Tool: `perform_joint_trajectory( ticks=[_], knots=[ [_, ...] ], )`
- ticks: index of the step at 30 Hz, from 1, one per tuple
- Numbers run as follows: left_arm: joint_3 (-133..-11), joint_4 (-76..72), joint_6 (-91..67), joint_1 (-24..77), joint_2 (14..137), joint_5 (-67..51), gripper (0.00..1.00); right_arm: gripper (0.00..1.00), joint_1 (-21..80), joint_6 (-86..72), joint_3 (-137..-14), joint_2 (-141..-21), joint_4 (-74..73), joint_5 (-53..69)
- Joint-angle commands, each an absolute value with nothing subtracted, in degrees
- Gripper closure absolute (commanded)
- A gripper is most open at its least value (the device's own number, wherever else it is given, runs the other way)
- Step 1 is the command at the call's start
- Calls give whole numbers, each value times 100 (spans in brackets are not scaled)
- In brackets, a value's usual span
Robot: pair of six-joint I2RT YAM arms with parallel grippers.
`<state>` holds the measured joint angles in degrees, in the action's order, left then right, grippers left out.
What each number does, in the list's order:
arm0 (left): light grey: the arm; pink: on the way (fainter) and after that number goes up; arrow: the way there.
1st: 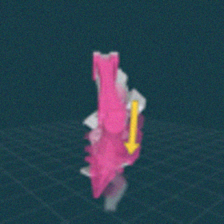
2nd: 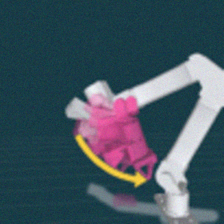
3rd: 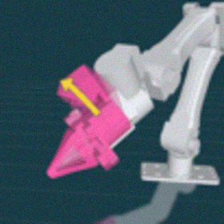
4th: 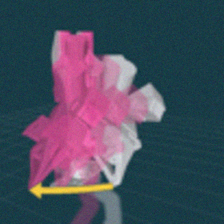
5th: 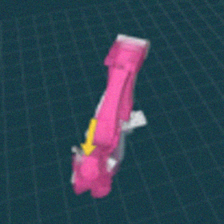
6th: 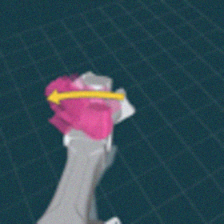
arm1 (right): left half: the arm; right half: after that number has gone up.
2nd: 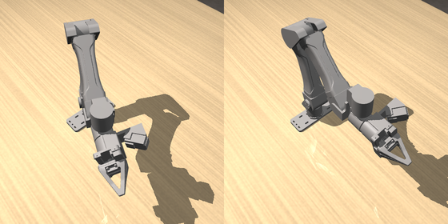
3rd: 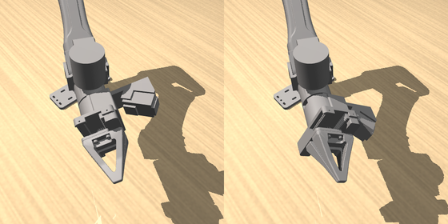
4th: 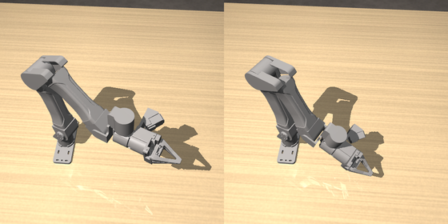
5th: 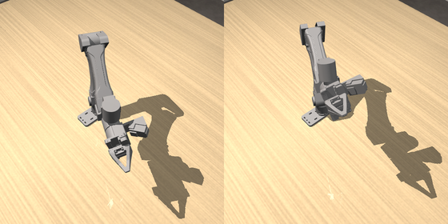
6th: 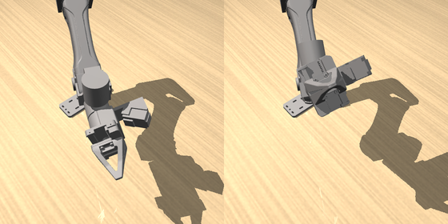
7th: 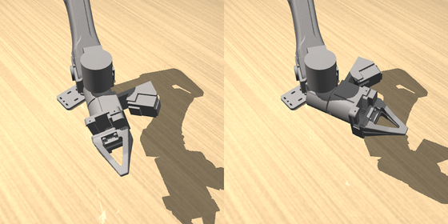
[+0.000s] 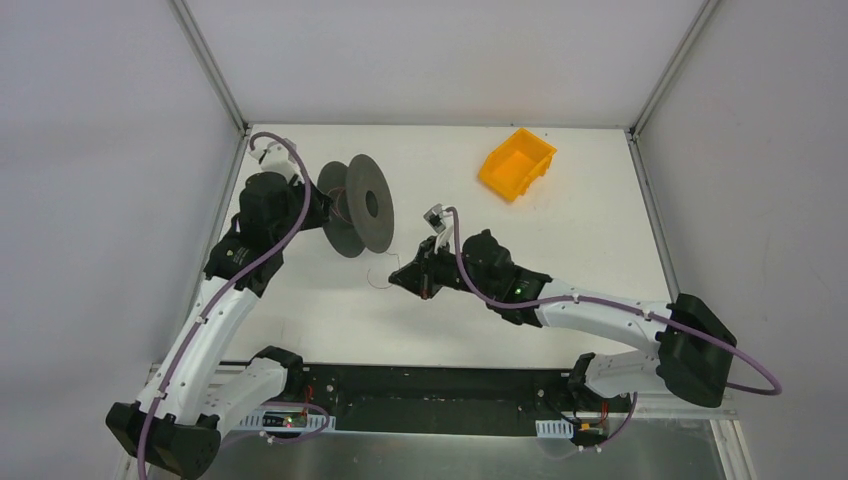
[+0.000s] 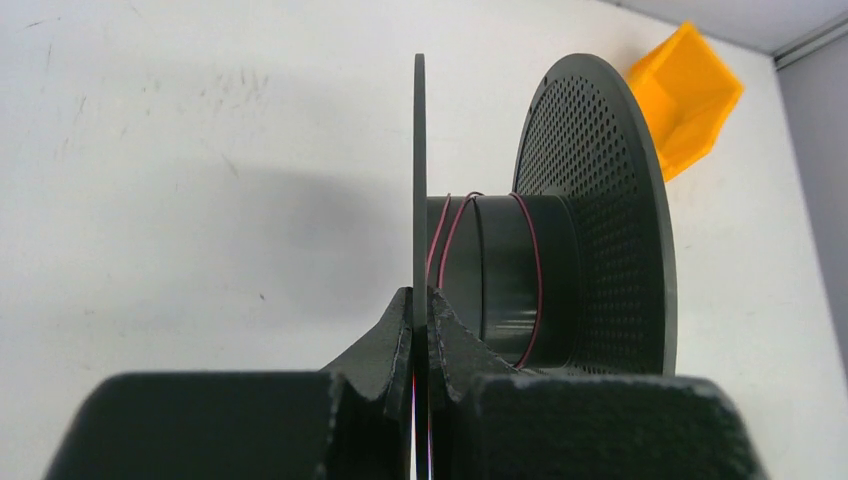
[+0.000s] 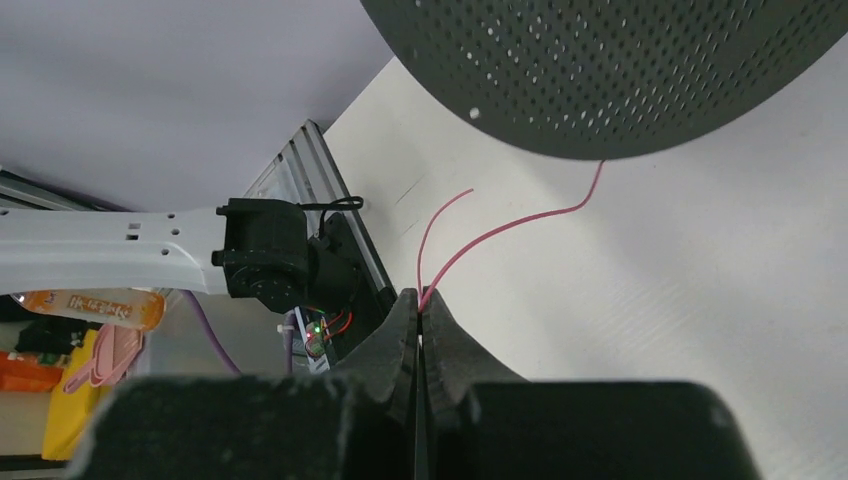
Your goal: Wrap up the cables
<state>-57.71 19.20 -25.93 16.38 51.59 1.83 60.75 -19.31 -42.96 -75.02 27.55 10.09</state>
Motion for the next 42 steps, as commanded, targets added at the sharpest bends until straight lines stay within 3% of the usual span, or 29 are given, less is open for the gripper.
perform_joint_trajectory(
  ticks=[1, 7, 11, 18, 26, 35, 42],
  knots=[
    [-5916, 1810, -1968, 2053, 5268, 932, 100, 100, 6099, -1360, -4849, -7317, 1340, 1361],
    [-6176, 2217, -1791, 2216, 5533, 1197, 100, 100, 6300, -788, -5569, -7441, 144, 1925],
    [-6270, 2403, -1229, 2483, 5677, 988, 100, 100, 6291, 207, -6402, -7575, -1127, 1514],
    [-6339, 2961, -693, 2698, 5845, 922, 100, 100, 5928, 1749, -6996, -7465, -1803, 1081],
    [-6383, 3316, -326, 2823, 6043, 445, 100, 100, 5814, 3391, -7009, -7494, -1635, 120],
    [-6408, 3429, -199, 2857, 6247, 63, 100, 100, 5844, 4835, -6001, -7006, 436, 190],
    [-6491, 3516, -53, 2865, 6476, -114, 100, 100, 6180, 6009, -5810, -6967, 1009, -889]
  ],
)
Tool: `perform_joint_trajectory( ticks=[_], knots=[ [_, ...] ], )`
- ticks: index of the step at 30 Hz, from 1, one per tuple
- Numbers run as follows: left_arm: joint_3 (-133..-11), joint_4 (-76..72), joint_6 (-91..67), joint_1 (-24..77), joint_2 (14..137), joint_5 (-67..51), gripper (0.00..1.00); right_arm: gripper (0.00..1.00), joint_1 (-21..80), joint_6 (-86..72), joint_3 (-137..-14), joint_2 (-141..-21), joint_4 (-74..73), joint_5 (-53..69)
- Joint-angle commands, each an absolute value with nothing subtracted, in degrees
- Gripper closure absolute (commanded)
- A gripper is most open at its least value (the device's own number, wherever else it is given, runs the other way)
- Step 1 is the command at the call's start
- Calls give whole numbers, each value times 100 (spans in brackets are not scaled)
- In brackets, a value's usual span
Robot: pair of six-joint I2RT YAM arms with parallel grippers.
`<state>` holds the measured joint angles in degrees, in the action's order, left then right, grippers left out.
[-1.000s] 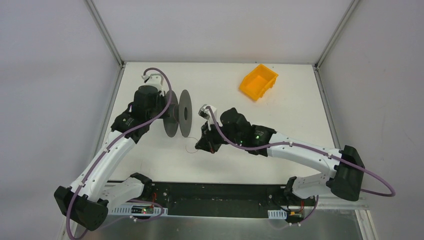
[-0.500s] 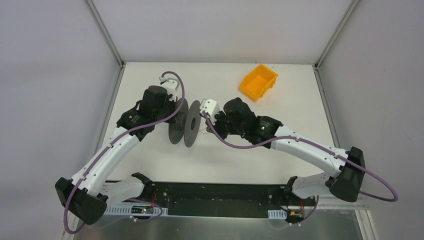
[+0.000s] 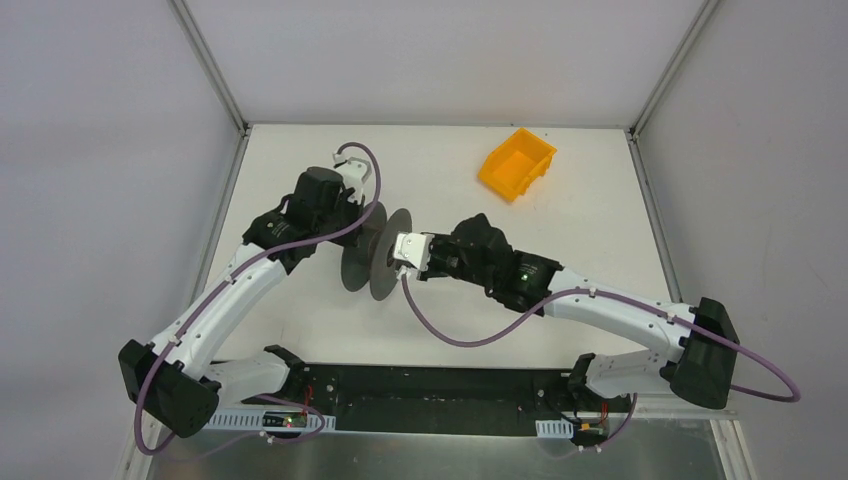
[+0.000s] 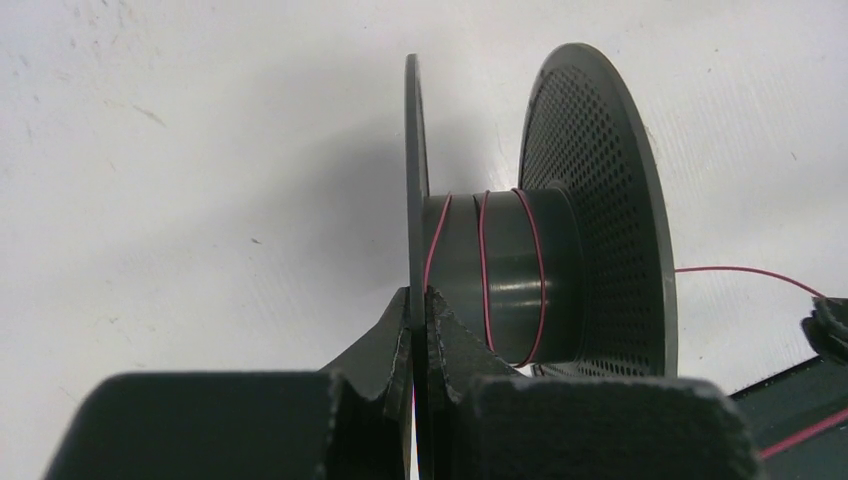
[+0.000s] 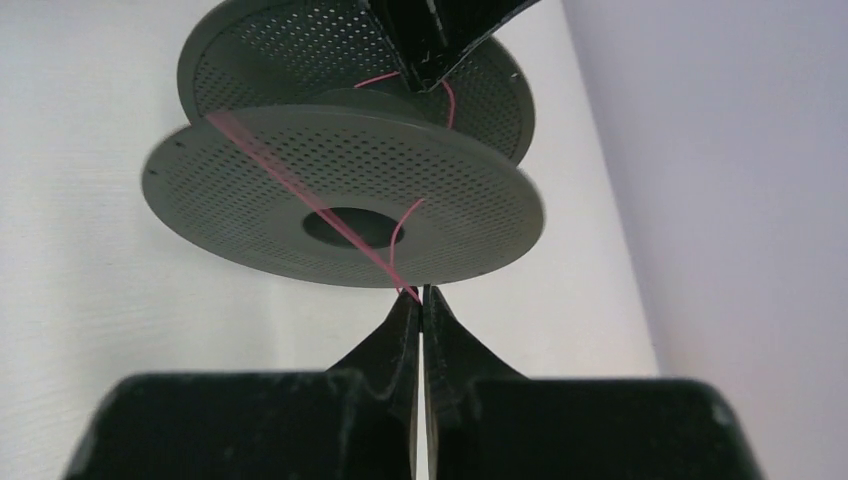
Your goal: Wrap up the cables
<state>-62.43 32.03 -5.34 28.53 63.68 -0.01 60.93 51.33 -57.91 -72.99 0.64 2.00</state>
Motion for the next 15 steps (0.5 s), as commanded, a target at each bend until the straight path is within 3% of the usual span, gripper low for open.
perform_joint_trajectory(
  ticks=[1, 8, 15],
  knots=[
    [-6545, 3558, -78, 2865, 6560, -49, 100, 100, 6205, 5940, -5829, -6957, 1010, -903],
    [-6826, 3749, -157, 2892, 6893, 215, 100, 100, 6224, 5408, -6050, -7148, 1076, -1199],
    [-6423, 3157, 953, 2900, 6460, -1303, 100, 100, 5730, 5197, -6759, -7619, -191, -812]
  ],
)
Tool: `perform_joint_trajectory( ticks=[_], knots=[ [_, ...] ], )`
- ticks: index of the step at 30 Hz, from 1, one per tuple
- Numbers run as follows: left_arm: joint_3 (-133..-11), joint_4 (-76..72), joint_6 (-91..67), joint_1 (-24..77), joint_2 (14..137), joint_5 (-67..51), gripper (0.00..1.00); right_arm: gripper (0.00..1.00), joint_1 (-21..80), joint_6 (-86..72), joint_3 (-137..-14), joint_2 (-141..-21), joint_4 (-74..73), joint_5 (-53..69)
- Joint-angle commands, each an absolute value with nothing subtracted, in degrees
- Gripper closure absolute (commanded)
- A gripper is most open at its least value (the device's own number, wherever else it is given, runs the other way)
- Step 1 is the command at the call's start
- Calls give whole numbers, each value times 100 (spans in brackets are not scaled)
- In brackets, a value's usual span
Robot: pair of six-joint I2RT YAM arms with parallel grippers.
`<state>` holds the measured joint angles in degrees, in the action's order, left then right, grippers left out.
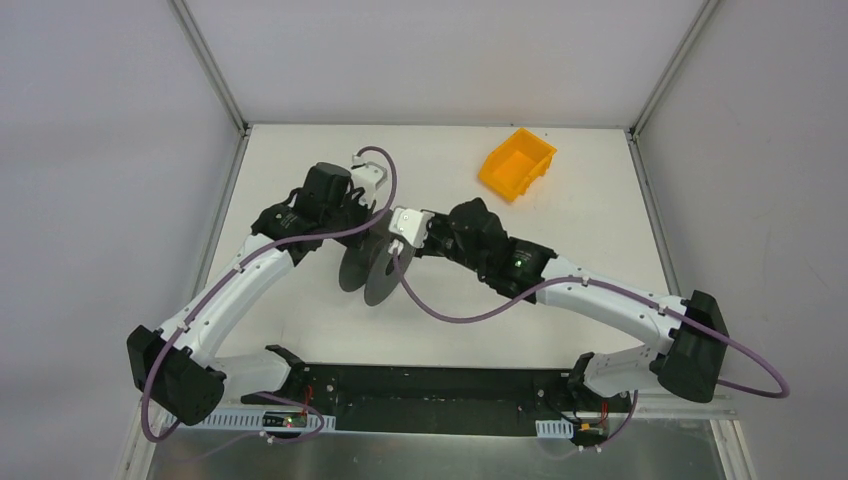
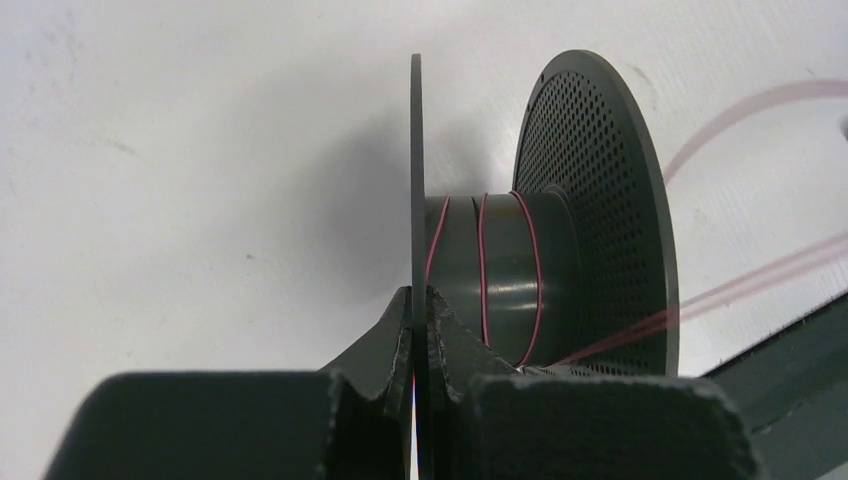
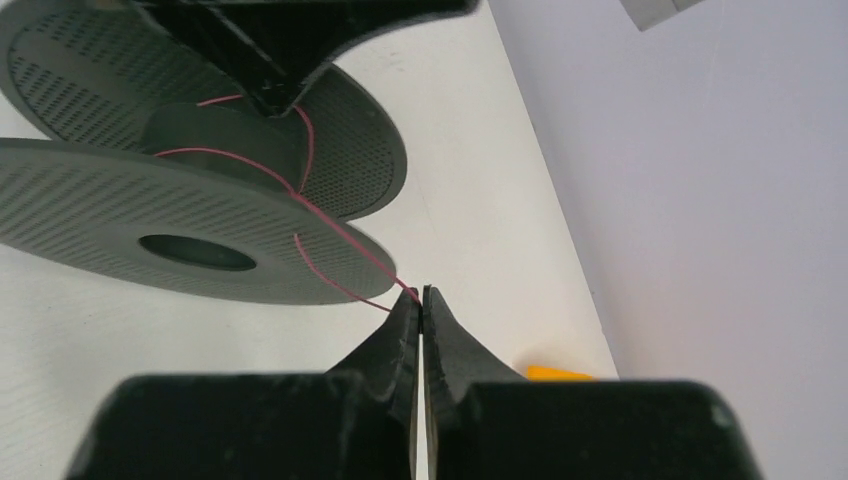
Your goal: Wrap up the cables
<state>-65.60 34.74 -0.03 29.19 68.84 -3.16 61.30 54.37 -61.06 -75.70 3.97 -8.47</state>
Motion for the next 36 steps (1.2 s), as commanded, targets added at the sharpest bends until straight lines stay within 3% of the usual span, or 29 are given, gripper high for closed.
perform_joint_trajectory(
  ticks=[1, 9, 17, 26, 36],
  knots=[
    [-6398, 3140, 1267, 2900, 6449, -1561, 100, 100, 5652, 5141, -6862, -7642, -513, -669],
    [-6046, 3234, 3373, 2914, 6497, -2836, 100, 100, 5288, 5193, -7517, -7574, -2258, 278],
    [-6271, 3457, 4115, 2911, 6525, -3521, 100, 100, 5291, 5429, -7342, -7383, -2793, -347],
    [-6280, 3525, 4337, 2909, 6653, -3490, 100, 100, 5453, 5968, -6961, -7271, -2587, -1166],
    [-6594, 3561, 3826, 2909, 7099, -2581, 100, 100, 5925, 6468, -6752, -7401, -2091, -2360]
  ],
)
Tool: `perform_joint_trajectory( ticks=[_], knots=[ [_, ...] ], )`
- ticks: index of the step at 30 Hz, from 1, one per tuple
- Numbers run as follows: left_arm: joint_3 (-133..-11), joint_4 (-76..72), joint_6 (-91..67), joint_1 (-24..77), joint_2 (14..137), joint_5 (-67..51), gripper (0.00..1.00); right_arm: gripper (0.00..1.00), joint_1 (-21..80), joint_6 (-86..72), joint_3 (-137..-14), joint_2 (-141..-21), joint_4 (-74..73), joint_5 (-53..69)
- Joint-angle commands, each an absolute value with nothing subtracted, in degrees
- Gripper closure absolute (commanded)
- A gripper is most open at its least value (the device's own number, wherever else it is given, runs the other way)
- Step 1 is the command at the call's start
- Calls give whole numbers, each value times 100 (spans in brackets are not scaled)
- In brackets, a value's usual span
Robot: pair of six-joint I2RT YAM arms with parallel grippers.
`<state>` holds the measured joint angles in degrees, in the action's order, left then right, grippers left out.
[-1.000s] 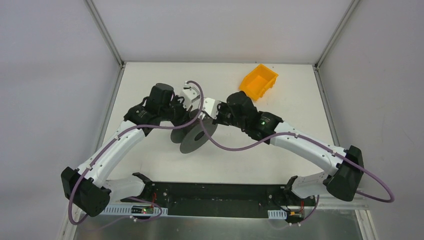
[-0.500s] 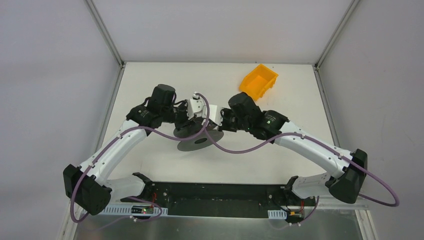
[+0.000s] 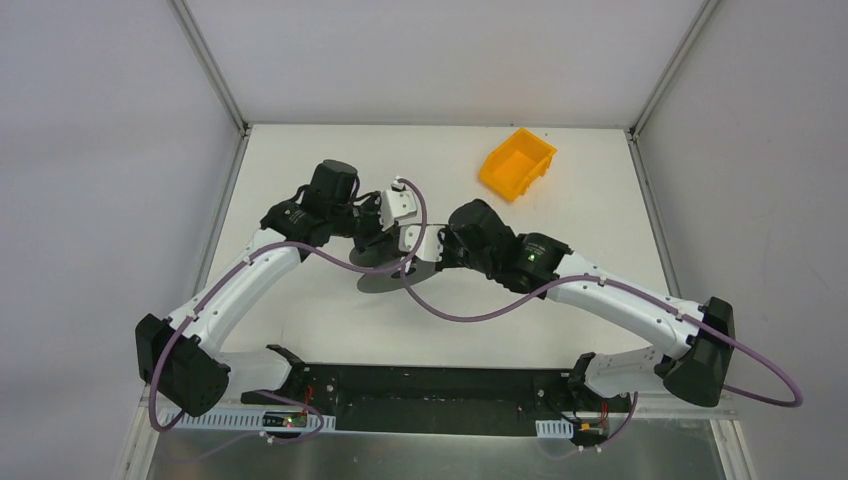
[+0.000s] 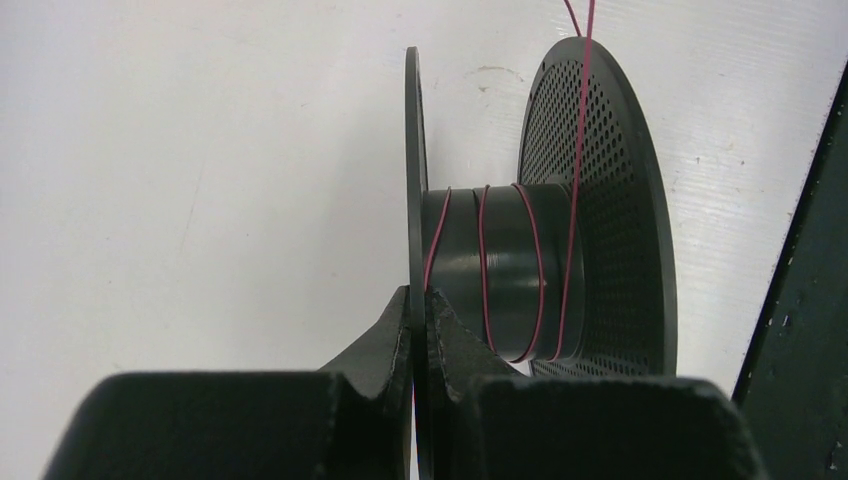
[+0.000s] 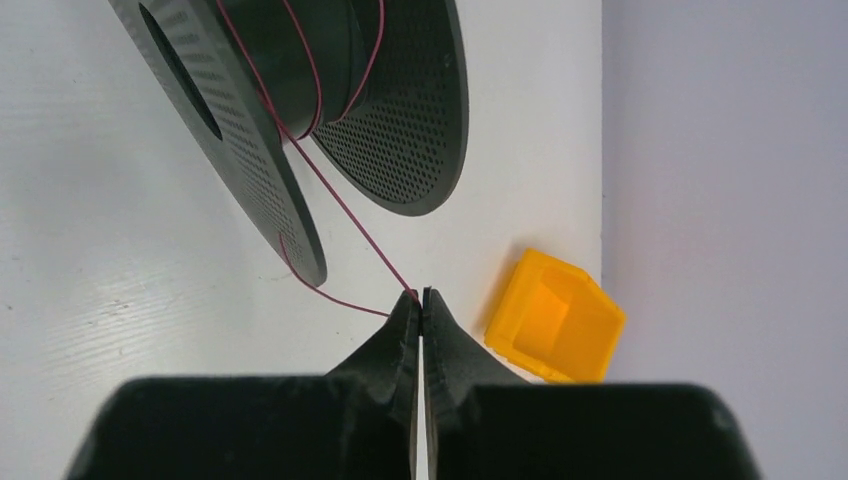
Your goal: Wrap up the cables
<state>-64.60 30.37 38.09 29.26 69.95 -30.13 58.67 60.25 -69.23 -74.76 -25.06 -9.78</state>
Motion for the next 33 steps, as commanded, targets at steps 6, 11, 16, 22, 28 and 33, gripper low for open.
perform_joint_trajectory(
  ticks=[6, 11, 16, 22, 28, 33],
  knots=[
    [-6587, 3575, 3786, 2901, 7134, -2551, 100, 100, 5964, 7022, -6135, -7249, -996, -2927],
    [-6608, 3625, 3779, 2900, 7150, -2516, 100, 100, 5980, 7235, -6041, -7264, -806, -3102],
    [-6622, 3638, 3755, 2900, 7130, -2600, 100, 100, 5995, 7474, -5858, -7427, -545, -3306],
    [-6705, 3739, 3796, 2892, 7155, -2540, 100, 100, 5995, 7892, -5637, -7572, 44, -3487],
    [-6758, 3796, 3752, 2876, 7263, -2509, 100, 100, 6051, 8756, -5234, -7669, 1186, -3858],
    [-6975, 3977, 3583, 2858, 7453, -2308, 100, 100, 6167, 9258, -5094, -7687, 1718, -3992]
  ],
)
